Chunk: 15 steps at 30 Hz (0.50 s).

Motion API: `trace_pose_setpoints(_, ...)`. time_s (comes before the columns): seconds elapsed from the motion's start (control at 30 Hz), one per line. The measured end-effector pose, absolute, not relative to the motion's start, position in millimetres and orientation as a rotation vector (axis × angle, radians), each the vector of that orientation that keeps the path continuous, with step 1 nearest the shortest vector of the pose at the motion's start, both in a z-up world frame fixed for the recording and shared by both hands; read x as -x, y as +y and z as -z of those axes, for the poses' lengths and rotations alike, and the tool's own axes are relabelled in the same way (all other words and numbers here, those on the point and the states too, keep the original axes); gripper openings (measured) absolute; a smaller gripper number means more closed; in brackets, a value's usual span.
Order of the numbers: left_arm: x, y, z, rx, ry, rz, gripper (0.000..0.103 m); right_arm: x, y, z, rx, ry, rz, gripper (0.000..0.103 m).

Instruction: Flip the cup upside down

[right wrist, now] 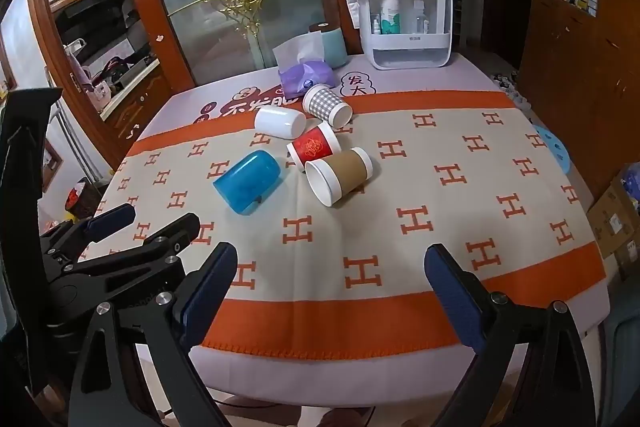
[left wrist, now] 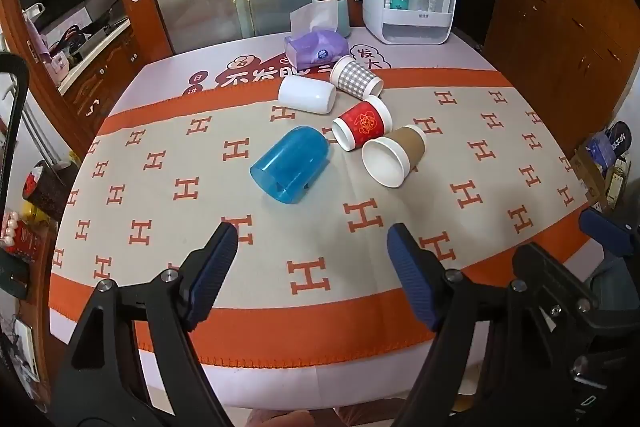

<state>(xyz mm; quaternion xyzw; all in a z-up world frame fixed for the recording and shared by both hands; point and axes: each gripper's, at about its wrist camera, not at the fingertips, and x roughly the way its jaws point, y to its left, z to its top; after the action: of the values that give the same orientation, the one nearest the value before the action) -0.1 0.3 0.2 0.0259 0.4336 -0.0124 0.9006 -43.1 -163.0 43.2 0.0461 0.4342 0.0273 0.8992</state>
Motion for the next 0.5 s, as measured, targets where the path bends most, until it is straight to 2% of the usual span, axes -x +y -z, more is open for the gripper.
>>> trace_pose_setpoints(0.5,5.1,-9.4,2.7,-0.052,0.906,0.016,0.075,46.7,-169.2,-41.4,-0.099,0.904,-0.057,0.096)
